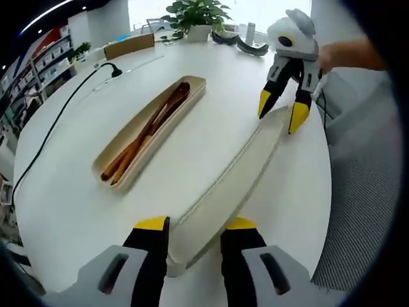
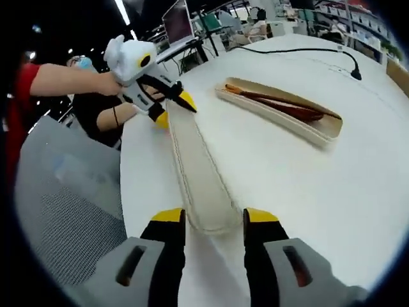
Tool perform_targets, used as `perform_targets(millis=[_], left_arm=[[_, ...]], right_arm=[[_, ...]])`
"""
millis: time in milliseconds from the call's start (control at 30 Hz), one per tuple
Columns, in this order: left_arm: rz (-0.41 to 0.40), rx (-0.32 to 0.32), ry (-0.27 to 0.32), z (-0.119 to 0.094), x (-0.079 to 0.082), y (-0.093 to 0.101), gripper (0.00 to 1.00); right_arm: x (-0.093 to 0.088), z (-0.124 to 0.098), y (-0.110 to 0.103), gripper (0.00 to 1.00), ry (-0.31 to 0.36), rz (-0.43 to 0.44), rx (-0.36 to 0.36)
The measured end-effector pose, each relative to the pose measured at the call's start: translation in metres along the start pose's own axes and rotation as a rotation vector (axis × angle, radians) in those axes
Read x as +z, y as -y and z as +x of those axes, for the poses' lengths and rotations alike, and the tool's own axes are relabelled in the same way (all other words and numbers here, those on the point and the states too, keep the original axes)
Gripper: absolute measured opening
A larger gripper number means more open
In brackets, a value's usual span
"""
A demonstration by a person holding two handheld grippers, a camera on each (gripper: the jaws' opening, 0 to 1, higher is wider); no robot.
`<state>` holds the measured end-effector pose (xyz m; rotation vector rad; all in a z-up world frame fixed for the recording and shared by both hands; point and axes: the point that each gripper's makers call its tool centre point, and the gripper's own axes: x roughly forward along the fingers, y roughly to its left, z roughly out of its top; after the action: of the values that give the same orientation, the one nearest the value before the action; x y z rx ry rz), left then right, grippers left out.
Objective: Arrange the utensils inside the cutlery case until each visible utensil rests in its matching compartment.
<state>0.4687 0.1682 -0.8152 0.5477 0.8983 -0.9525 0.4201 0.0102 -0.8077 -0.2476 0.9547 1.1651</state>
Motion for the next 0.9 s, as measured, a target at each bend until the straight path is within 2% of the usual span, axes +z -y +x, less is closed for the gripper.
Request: perform_targets(millis=[100,200,233,267,333,367,433,467,533,600,667,700,733,767,833,867,900], left_arm=[[-0.004,-0.01,-0.014,0.001,0.001,0.0,0.31],[0.011,-0.018,-0.025,0.0,0.0,0.001,0.3],[0.016,-0.02,-0.029,0.0,0.0,0.001,0.29],[0.027,-0.024,-0.04,-0.001,-0.002,0.002,0.27],[0.037,-0.027,-0.046,-0.001,-0.002,0.002,0.27],[0.047,-0.03,-0.05,-0.002,-0.002,0.002,0.27],[0.054,-0.032,-0.046,-0.001,-0.001,0.002,0.27],[0.05,-0.031,-0.046,-0.001,-0.001,0.002,0.27],[0.054,-0.024,-0.045,-0.001,0.0,0.0,0.28],[0.073,-0.018,-0.044,-0.001,0.001,-0.001,0.3],[0.079,-0.016,-0.043,-0.001,0.001,-0.001,0.31],[0.088,-0.015,-0.04,-0.001,0.002,-0.001,0.31],[0.085,-0.011,-0.039,-0.001,0.003,-0.002,0.32],[0.084,-0.01,-0.036,-0.001,0.003,-0.002,0.33],[0.099,0.0,-0.022,0.0,0.005,-0.004,0.36],[0.113,0.009,-0.014,0.0,0.007,-0.006,0.4],[0.122,0.011,-0.007,0.0,0.008,-0.005,0.42]], right_arm=[[-0.001,0.002,0.0,0.29,0.0,-0.052,-0.018],[-0.002,0.001,0.003,0.27,0.022,-0.05,-0.021],[0.0,0.0,0.005,0.26,0.033,-0.021,-0.019],[-0.002,-0.002,0.007,0.22,0.025,0.032,-0.015],[-0.011,-0.004,0.011,0.1,-0.03,0.03,-0.009],[-0.004,-0.004,0.02,0.1,0.018,-0.028,-0.029],[-0.005,-0.005,0.021,0.1,0.03,0.061,-0.022],[-0.002,-0.006,0.024,0.1,0.058,0.065,-0.027],[0.003,-0.007,0.02,0.11,0.12,0.166,0.019],[0.004,-0.007,0.022,0.11,0.155,0.203,0.029],[0.003,-0.009,0.023,0.12,0.168,0.261,0.037],[0.002,-0.01,0.022,0.12,0.172,0.32,0.057],[0.005,-0.012,0.022,0.12,0.192,0.325,0.062],[0.01,-0.014,0.022,0.12,0.232,0.348,0.075],[0.009,-0.017,0.02,0.13,0.234,0.451,0.124],[0.01,-0.02,0.014,0.12,0.237,0.477,0.154],[0.014,-0.021,0.016,0.12,0.265,0.487,0.156]])
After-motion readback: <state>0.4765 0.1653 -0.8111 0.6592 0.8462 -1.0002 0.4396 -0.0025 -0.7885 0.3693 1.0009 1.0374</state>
